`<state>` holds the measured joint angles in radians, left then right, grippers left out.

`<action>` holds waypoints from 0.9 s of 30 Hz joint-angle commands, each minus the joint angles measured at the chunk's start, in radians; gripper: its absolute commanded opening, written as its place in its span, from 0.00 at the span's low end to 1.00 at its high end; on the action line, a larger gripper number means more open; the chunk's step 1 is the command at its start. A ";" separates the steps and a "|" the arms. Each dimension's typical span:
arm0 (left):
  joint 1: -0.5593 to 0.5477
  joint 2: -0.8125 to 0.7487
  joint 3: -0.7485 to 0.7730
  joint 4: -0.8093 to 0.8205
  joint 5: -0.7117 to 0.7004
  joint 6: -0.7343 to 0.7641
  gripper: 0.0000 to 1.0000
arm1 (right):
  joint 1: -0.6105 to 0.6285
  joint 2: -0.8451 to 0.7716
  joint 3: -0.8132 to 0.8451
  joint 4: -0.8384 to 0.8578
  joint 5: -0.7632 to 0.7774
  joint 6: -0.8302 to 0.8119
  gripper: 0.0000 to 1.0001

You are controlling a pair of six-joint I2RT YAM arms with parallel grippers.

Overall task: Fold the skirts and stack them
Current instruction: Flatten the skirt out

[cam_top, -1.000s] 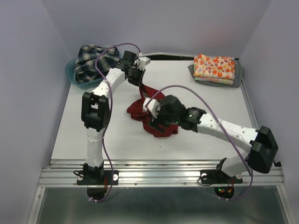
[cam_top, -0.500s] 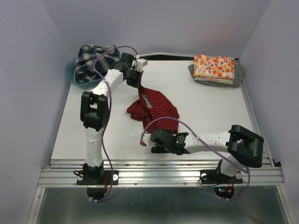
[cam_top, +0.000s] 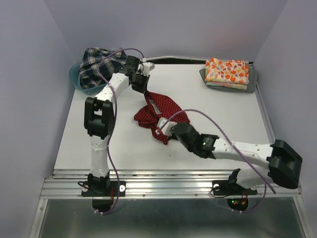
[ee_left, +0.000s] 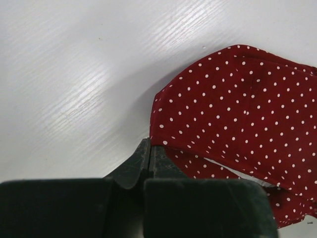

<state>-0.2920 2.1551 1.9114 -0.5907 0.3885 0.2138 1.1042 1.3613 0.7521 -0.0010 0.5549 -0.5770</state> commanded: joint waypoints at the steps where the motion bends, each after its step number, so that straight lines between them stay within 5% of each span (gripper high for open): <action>1: 0.016 -0.121 0.052 -0.064 -0.037 0.082 0.00 | -0.189 -0.110 0.150 -0.026 -0.010 0.008 0.01; 16: 0.114 -0.547 -0.152 -0.103 -0.059 0.217 0.00 | -0.716 -0.214 0.406 -0.096 -0.291 0.015 0.01; 22: 0.122 -0.721 -0.259 0.011 0.000 0.101 0.00 | -0.744 -0.248 0.506 -0.152 -0.394 0.083 0.01; 27: 0.123 -0.719 -0.207 0.170 -0.184 -0.033 0.00 | -0.788 -0.114 0.659 -0.110 -0.411 0.147 0.01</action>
<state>-0.1989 1.4490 1.6650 -0.5865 0.3862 0.2798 0.3771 1.1652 1.2896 -0.1555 0.1104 -0.4782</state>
